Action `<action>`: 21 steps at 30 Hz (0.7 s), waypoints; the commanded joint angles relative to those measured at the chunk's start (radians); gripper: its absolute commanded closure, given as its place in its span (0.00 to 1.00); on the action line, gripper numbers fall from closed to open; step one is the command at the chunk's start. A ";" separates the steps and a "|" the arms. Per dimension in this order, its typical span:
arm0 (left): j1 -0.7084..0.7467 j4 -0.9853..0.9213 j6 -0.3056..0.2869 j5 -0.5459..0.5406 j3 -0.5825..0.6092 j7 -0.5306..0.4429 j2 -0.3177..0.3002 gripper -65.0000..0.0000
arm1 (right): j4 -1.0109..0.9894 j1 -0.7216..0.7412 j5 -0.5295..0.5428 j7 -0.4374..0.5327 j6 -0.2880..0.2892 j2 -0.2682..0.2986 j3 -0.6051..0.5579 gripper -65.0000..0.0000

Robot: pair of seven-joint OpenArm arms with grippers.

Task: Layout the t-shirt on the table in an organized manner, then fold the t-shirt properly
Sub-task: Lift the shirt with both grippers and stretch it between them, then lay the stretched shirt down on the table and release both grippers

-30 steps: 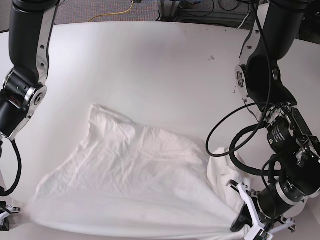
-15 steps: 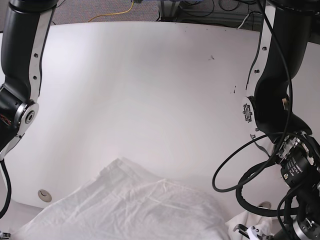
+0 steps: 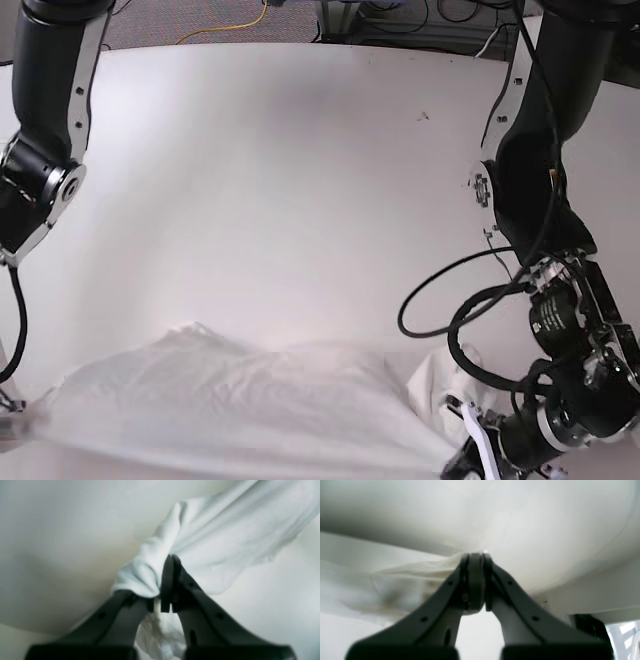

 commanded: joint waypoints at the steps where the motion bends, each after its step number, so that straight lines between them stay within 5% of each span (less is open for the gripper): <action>1: 0.025 0.011 0.000 -0.002 -0.004 -0.021 -0.005 1.00 | 0.109 -0.083 -0.013 0.006 -0.004 0.012 0.058 1.00; 21: 0.417 0.124 0.000 -0.151 -0.007 -0.021 -0.173 1.00 | 0.490 -0.687 -0.016 0.005 -0.004 -0.214 0.226 1.00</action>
